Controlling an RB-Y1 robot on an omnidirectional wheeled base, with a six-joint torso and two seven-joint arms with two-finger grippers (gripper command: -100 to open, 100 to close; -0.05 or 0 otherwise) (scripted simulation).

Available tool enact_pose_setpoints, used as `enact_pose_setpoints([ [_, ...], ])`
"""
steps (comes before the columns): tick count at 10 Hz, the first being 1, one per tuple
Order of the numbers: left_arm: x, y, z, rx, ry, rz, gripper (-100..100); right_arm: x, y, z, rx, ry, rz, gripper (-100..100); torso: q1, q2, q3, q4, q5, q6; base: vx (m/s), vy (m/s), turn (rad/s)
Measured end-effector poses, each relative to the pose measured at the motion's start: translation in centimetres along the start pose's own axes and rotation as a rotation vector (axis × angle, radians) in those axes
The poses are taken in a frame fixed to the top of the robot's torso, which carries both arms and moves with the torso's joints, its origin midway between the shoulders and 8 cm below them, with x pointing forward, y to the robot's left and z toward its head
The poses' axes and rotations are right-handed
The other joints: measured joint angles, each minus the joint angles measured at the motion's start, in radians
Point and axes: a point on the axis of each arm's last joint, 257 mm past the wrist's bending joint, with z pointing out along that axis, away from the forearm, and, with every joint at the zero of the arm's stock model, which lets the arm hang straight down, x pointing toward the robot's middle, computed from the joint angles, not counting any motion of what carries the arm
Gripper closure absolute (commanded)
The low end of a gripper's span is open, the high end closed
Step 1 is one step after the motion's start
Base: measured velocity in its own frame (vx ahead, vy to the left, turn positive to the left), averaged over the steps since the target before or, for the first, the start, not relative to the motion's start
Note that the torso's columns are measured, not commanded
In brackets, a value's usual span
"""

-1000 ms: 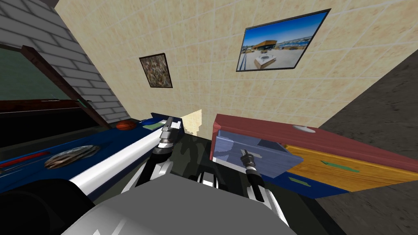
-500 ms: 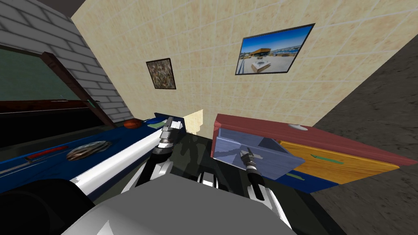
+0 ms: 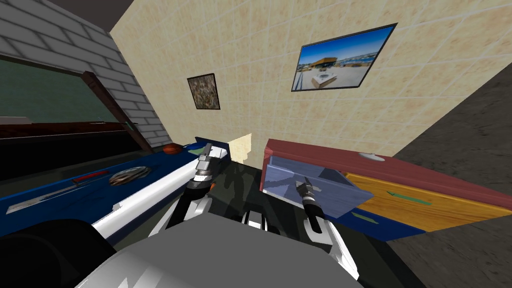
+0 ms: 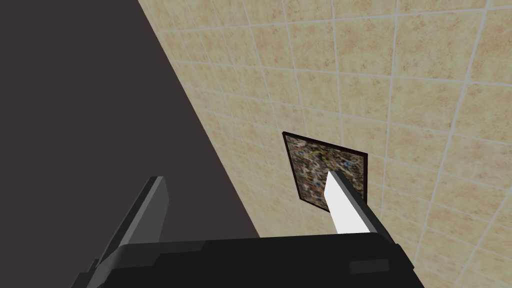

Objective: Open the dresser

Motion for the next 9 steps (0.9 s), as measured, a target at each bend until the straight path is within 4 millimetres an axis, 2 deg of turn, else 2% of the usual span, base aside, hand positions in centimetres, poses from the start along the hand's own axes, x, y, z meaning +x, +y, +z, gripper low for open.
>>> enact_pose_setpoints([
  [3,0.0,0.0,0.0,0.0,0.0,0.0,0,0.31,-1.41,0.87,0.002,0.031,0.001,-100,0.005,0.007,0.003,0.007,0.005,0.0,-0.062,-0.004,0.064],
  [4,0.0,0.0,0.0,0.0,0.0,0.0,0,0.45,-1.26,0.84,-0.002,0.038,0.004,0,0.004,0.005,0.003,0.005,0.004,0.001,0.0,0.0,0.0],
  [9,0.0,0.0,0.0,0.0,0.0,0.0,0,0.85,-0.57,0.58,-0.015,0.048,0.004,0,0.0,0.001,0.0,0.001,0.001,0.0,0.0,0.0,0.0],
])
